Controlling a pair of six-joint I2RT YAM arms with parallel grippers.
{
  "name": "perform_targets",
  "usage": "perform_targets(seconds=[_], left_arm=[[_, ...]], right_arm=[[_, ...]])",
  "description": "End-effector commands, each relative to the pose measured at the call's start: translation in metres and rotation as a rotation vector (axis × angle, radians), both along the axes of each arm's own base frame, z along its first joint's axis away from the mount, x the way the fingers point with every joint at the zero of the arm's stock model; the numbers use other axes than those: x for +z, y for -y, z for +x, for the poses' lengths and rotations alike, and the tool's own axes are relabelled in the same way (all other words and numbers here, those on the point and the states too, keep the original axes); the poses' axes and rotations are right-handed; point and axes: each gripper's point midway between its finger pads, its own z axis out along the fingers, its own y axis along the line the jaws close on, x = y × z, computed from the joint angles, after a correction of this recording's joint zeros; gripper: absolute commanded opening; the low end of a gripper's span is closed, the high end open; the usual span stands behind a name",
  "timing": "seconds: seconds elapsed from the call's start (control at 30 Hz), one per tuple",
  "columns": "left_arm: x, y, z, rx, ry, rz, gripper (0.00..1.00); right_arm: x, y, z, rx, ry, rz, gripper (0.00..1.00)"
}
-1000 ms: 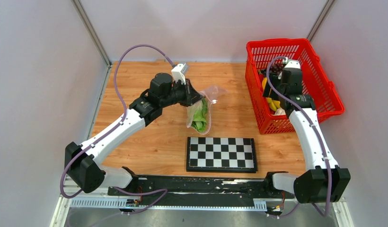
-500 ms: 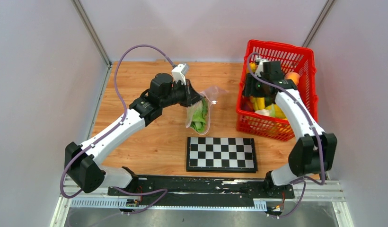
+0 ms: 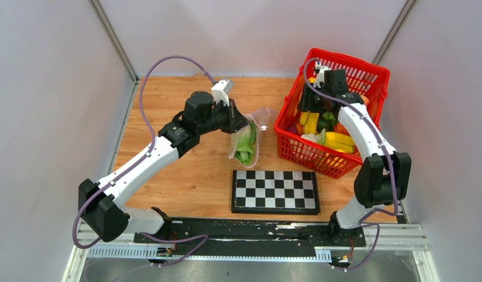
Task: Place the food in the zip-top bag and seal the zipper
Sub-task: Pick up the fake vegetable from the bin.
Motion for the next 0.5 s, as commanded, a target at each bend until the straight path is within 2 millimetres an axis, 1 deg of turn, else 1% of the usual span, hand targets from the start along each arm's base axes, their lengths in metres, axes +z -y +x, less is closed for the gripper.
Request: perform_targets(seconds=[0.0, 0.03, 0.07, 0.13, 0.2, 0.27, 0.33, 0.37, 0.4, 0.43, 0.47], left_arm=[[0.021, -0.001, 0.001, -0.001, 0.064, -0.036, 0.00], [0.021, -0.002, 0.001, 0.000, 0.064, -0.036, 0.00], [0.022, -0.002, 0.001, 0.001, 0.065, -0.037, 0.00], [0.021, -0.004, 0.000, 0.004, 0.065, -0.036, 0.00], [0.021, -0.006, -0.001, 0.010, 0.070, -0.033, 0.00], [0.020, -0.009, -0.002, 0.018, 0.074, -0.028, 0.00], [0.020, -0.011, -0.001, 0.025, 0.077, -0.022, 0.00], [0.020, -0.012, -0.001, 0.026, 0.079, -0.018, 0.00], [0.020, -0.013, -0.001, 0.028, 0.079, -0.016, 0.00], [0.020, -0.013, -0.001, 0.030, 0.082, -0.015, 0.00], [0.020, -0.014, -0.001, 0.033, 0.083, -0.014, 0.00]], right_arm=[[-0.006, -0.033, 0.027, 0.097, 0.011, 0.188, 0.40], [-0.014, -0.036, 0.029, 0.104, -0.024, 0.204, 0.40], [-0.023, -0.036, 0.032, 0.092, -0.057, 0.202, 0.37], [-0.040, -0.028, 0.034, 0.055, -0.121, 0.164, 0.36], [-0.058, -0.014, 0.034, -0.007, -0.161, 0.108, 0.38], [-0.072, 0.004, 0.031, -0.078, -0.201, 0.048, 0.40], [-0.078, 0.034, 0.026, -0.195, -0.214, -0.048, 0.40], [-0.077, 0.045, 0.025, -0.230, -0.203, -0.062, 0.42], [-0.074, 0.050, 0.023, -0.245, -0.187, -0.043, 0.44], [-0.069, 0.051, 0.023, -0.240, -0.163, -0.003, 0.46], [-0.064, 0.048, 0.023, -0.220, -0.138, 0.047, 0.47]])
